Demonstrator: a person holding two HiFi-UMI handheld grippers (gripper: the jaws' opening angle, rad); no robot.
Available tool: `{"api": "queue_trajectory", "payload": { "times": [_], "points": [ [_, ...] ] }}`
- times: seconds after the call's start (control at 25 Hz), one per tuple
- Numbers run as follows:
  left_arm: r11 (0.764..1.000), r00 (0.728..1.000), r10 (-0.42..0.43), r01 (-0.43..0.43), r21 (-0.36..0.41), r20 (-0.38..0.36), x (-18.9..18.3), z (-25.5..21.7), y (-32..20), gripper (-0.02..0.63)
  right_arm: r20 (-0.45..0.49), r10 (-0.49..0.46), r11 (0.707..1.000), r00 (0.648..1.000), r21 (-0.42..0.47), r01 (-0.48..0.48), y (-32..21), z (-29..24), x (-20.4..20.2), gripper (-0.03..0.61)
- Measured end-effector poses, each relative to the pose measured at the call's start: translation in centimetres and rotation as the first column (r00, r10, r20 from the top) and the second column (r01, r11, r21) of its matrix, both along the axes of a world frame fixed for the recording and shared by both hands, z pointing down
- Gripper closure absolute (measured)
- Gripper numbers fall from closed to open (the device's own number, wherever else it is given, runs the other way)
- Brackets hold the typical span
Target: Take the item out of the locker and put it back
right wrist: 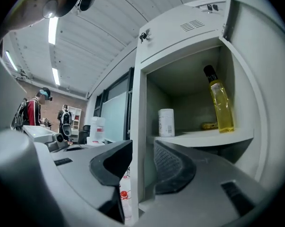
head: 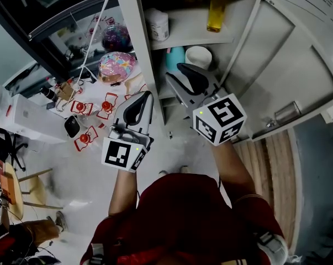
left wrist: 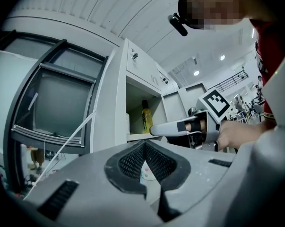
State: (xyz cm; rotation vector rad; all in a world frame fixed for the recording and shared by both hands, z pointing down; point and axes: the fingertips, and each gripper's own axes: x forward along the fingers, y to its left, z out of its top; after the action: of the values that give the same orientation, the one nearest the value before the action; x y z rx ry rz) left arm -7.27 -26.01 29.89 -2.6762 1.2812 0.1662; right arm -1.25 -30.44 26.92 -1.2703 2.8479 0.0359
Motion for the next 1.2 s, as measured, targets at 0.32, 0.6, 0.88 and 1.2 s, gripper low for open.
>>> {"api": "queue_trajectory", "payload": {
  "times": [0.32, 0.6, 0.88, 1.2],
  "points": [
    [1.000, 1.000, -0.005, 0.005, -0.006, 0.004, 0.3, 0.6, 0.4, 0.607, 0.028, 0.011, 0.998, 1.000, 0.061, -0.013, 2.3, 1.8, 0.3, 0.552],
    [1.000, 1.000, 0.000, 0.000, -0.005, 0.014, 0.8, 1.0, 0.9, 0.607, 0.042, -0.008, 0.993, 0.999, 0.117, 0.003, 4.2, 3.1, 0.1, 0.580],
    [1.000, 1.000, -0.013, 0.012, -0.019, -0.002, 1.0, 1.8, 1.3, 0.607, 0.043, -0.006, 0.992, 0.999, 0.123, 0.000, 5.0, 4.8, 0.6, 0.580],
    [1.000, 1.000, -0.007, 0.007, -0.021, -0.003, 1.5, 1.9, 1.4, 0.607, 0.053, -0.001, 0.993, 0.999, 0.119, -0.005, 5.2, 5.1, 1.0, 0.581]
  ]
}}
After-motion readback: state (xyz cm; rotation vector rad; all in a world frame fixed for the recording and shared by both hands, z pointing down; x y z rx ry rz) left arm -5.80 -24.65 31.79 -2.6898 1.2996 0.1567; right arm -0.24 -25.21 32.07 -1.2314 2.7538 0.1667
